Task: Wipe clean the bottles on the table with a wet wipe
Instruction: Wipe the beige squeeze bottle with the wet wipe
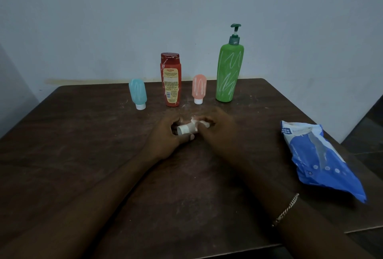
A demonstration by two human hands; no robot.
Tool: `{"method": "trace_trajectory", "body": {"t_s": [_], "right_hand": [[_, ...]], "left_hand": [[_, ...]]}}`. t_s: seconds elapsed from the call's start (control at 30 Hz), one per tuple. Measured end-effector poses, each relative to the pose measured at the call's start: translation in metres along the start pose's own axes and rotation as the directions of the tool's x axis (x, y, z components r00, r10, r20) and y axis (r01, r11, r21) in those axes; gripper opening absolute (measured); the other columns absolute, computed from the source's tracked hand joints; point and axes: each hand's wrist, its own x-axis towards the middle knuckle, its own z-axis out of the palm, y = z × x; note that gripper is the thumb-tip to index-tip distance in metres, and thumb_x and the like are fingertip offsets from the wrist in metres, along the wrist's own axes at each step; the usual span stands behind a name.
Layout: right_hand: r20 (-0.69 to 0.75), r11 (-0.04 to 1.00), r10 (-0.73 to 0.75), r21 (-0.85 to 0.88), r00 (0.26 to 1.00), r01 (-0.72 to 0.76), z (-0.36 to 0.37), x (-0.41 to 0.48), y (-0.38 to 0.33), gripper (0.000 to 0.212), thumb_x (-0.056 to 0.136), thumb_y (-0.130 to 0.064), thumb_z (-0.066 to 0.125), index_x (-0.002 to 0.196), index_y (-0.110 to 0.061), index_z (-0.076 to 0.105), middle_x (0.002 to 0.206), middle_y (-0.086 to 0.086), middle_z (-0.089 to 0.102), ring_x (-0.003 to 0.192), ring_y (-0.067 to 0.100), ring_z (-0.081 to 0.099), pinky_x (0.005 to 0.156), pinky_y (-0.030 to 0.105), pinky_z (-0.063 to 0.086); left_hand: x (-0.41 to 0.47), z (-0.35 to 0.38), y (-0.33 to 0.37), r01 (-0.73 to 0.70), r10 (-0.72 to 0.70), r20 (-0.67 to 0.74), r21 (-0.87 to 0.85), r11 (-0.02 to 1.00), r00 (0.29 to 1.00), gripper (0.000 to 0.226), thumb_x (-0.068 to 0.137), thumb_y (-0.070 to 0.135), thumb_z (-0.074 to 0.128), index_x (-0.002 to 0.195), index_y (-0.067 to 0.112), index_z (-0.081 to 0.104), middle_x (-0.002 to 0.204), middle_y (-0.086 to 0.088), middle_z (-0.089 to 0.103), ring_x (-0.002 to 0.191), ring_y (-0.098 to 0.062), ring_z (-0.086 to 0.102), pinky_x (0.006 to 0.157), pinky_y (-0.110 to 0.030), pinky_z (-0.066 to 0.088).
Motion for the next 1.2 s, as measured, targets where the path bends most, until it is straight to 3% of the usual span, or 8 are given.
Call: {"method": "trace_trajectory", "body": {"t_s": [0.07, 0.17, 0.27, 0.37, 0.57, 0.73, 0.93, 1.2], "right_hand": [[-0.088, 0.993, 0.100, 0.075, 0.991, -0.094, -0.004, 0.005, 0.015, 0.020, 0.084, -0.018, 0.073, 0.103, -0.022, 0.076, 0.096, -0.009, 0.067, 0.086, 0.003, 0.062, 0.079, 0.022, 0.052], [-0.074, 0.954, 0.275, 0.143, 0.959, -0.262, -0.009, 0.011, 0.036, 0.021, 0.080, -0.023, 0.073, 0.100, -0.024, 0.077, 0.093, -0.007, 0.074, 0.086, 0.005, 0.069, 0.084, 0.037, 0.057], [0.010, 0.878, 0.408, 0.271, 0.913, -0.395, -0.007, 0.014, 0.046, 0.018, 0.077, -0.025, 0.074, 0.095, -0.026, 0.078, 0.087, -0.011, 0.076, 0.083, 0.007, 0.072, 0.082, 0.041, 0.060], [0.022, 0.836, 0.447, 0.346, 0.894, -0.426, -0.005, 0.015, 0.047, 0.015, 0.080, -0.018, 0.074, 0.093, -0.023, 0.078, 0.087, -0.008, 0.077, 0.082, 0.010, 0.073, 0.081, 0.042, 0.061], [-0.011, 0.904, 0.361, 0.250, 0.932, -0.347, -0.007, 0.009, 0.042, 0.011, 0.079, -0.021, 0.076, 0.090, -0.023, 0.078, 0.087, -0.011, 0.075, 0.080, 0.006, 0.071, 0.080, 0.040, 0.060], [-0.004, 0.913, 0.368, 0.188, 0.930, -0.361, -0.007, 0.010, 0.039, 0.012, 0.076, -0.020, 0.078, 0.087, -0.023, 0.074, 0.087, -0.010, 0.073, 0.080, 0.005, 0.069, 0.079, 0.038, 0.060], [-0.037, 0.902, 0.377, 0.239, 0.925, -0.358, -0.008, 0.013, 0.040, 0.018, 0.077, -0.023, 0.075, 0.094, -0.025, 0.076, 0.088, -0.009, 0.075, 0.082, 0.005, 0.070, 0.082, 0.039, 0.059], [-0.063, 0.989, 0.132, 0.069, 0.989, -0.128, -0.002, 0.003, 0.024, 0.019, 0.081, -0.016, 0.073, 0.100, -0.021, 0.075, 0.089, -0.008, 0.065, 0.080, 0.001, 0.060, 0.070, 0.017, 0.046]], "left_hand": [[0.002, 0.000, -0.001, 0.005, -0.005, -0.005, 0.010, 1.000, 1.000, 0.040, 0.071, 0.038, 0.086, 0.104, 0.027, 0.065, 0.101, 0.012, 0.064, 0.090, -0.007, 0.060, 0.076, -0.032, 0.054], [0.003, -0.002, -0.002, 0.024, -0.024, 0.012, -0.010, 1.000, 1.000, 0.041, 0.071, 0.041, 0.085, 0.107, 0.028, 0.067, 0.104, 0.011, 0.066, 0.094, -0.007, 0.061, 0.080, -0.034, 0.055], [0.003, -0.004, 0.001, 0.060, -0.059, 0.021, -0.042, 0.997, 0.998, 0.039, 0.074, 0.040, 0.083, 0.109, 0.027, 0.070, 0.105, 0.010, 0.068, 0.095, -0.007, 0.063, 0.082, -0.036, 0.057], [0.002, -0.005, 0.005, 0.103, -0.104, 0.002, -0.115, 0.988, 0.995, 0.033, 0.076, 0.035, 0.084, 0.105, 0.025, 0.073, 0.101, 0.010, 0.072, 0.092, -0.007, 0.066, 0.083, -0.036, 0.058], [0.004, -0.007, 0.003, 0.188, -0.195, 0.002, -0.277, 0.942, 0.981, 0.030, 0.076, 0.033, 0.084, 0.103, 0.021, 0.076, 0.087, 0.002, 0.077, 0.082, -0.013, 0.073, 0.085, -0.044, 0.060], [0.002, -0.009, 0.007, 0.206, -0.208, 0.036, -0.379, 0.902, 0.977, 0.027, 0.081, 0.025, 0.081, 0.103, 0.011, 0.074, 0.082, -0.005, 0.078, 0.078, -0.014, 0.074, 0.084, -0.037, 0.060], [0.004, -0.004, 0.002, 0.126, -0.125, 0.021, -0.073, 0.989, 0.992, 0.039, 0.071, 0.033, 0.087, 0.105, 0.028, 0.068, 0.107, 0.010, 0.067, 0.097, -0.008, 0.062, 0.081, -0.033, 0.055], [-0.001, -0.001, 0.004, -0.035, 0.036, -0.010, 0.101, 0.994, 0.999, 0.045, 0.075, 0.030, 0.085, 0.111, 0.025, 0.060, 0.109, 0.012, 0.058, 0.097, -0.004, 0.055, 0.080, -0.027, 0.050]]}}
